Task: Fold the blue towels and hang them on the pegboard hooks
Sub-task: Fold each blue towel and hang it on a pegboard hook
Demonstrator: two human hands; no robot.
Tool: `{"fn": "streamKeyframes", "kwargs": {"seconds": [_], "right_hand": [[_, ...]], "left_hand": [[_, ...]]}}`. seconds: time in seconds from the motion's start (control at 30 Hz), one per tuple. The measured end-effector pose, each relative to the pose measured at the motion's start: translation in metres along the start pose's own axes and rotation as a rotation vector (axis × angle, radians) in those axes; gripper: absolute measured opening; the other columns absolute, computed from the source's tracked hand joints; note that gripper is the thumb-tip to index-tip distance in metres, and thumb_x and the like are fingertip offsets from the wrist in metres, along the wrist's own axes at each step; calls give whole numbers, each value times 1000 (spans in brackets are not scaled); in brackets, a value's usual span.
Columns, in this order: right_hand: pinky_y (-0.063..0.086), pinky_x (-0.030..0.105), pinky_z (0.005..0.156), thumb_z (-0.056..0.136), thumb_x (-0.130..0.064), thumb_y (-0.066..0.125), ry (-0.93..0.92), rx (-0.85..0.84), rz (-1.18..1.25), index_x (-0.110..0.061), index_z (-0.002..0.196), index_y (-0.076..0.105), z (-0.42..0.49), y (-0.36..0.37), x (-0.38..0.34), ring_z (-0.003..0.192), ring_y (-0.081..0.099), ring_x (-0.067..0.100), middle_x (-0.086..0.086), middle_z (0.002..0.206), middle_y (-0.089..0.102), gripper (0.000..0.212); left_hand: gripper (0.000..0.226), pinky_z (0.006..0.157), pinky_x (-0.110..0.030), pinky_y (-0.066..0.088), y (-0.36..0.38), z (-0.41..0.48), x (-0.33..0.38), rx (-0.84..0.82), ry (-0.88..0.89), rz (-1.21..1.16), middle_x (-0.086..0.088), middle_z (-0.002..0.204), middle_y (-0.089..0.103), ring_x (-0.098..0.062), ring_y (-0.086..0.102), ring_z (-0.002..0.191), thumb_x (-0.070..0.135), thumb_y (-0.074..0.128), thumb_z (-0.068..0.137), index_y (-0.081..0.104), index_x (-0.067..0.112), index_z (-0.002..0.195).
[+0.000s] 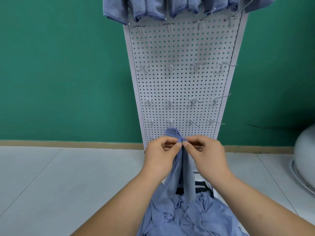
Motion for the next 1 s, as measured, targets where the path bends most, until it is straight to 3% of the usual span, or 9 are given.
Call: {"fn": "streamKeyframes", "kwargs": {"seconds": [0.2,0.3,0.4,0.5,0.63,0.7,0.8,0.9,1.0], "right_hand": [[61,25,83,87,-24,83,-31,-32,-31,-34,104,75,-5,6,-2,90,71,-2,-20,99,76,21],[57,24,74,81,-34,89,-39,21,-63,-34,97,70,-6,5,-1,85,69,3,-19,92,73,25],[58,26,73,85,-22,85,-47,26,-117,-32,90,70,-2,2,3,79,67,3,-17,84,73,19],[56,19,74,90,-17,80,-39,6,-144,-31,91,73,4,-4,8,78,67,1,-17,83,74,16],[57,18,77,92,-18,78,-69,-13,-180,-29,98,78,11,-15,9,79,68,-1,-20,86,75,12],[56,19,77,93,-20,77,-105,-35,-300,-29,99,78,15,-22,13,80,69,-1,-20,87,74,11],[59,34,78,94,-31,76,-74,-149,-681,-33,98,73,20,-25,28,87,69,10,-19,88,71,5],[60,37,79,93,-36,77,-30,-200,-721,-32,96,74,23,-26,35,86,68,12,-19,86,70,6],[59,36,81,92,-36,79,-55,-206,-675,-33,97,74,25,-28,34,88,68,7,-20,88,71,8]], "left_hand": [[17,88,-36,60,-2,0,2,-58,-40,-23,6,91,80,-10,74,91,19,67,102,82,24,95],[22,87,-31,59,2,-1,7,-158,-8,27,8,94,80,-7,73,92,22,61,105,82,23,99],[22,78,-20,55,-2,1,9,-190,33,98,7,93,79,-11,74,87,12,59,105,77,24,101],[22,72,-24,55,-24,11,1,-111,81,426,12,86,73,-8,68,77,16,61,101,68,34,111],[18,65,-28,47,-44,15,-16,-163,76,843,16,84,66,-1,59,73,31,63,101,66,35,118],[14,67,-29,50,-47,16,-10,-143,115,907,16,86,66,-5,60,77,35,64,101,68,36,113],[7,77,-35,55,-47,19,5,-87,249,950,17,97,64,-10,60,88,37,67,99,72,36,105],[5,79,-36,55,-41,17,8,-104,288,979,16,105,64,-11,61,90,35,69,99,73,34,103],[6,77,-33,56,-43,16,8,-74,240,917,18,92,68,-10,64,85,31,74,95,75,34,100]]}}
Point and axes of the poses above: each hand's wrist, its own z-axis towards the middle knuckle, its own y-axis out of the palm, x = y × z, the point moved 6 cm from there along z, towards the middle knuckle
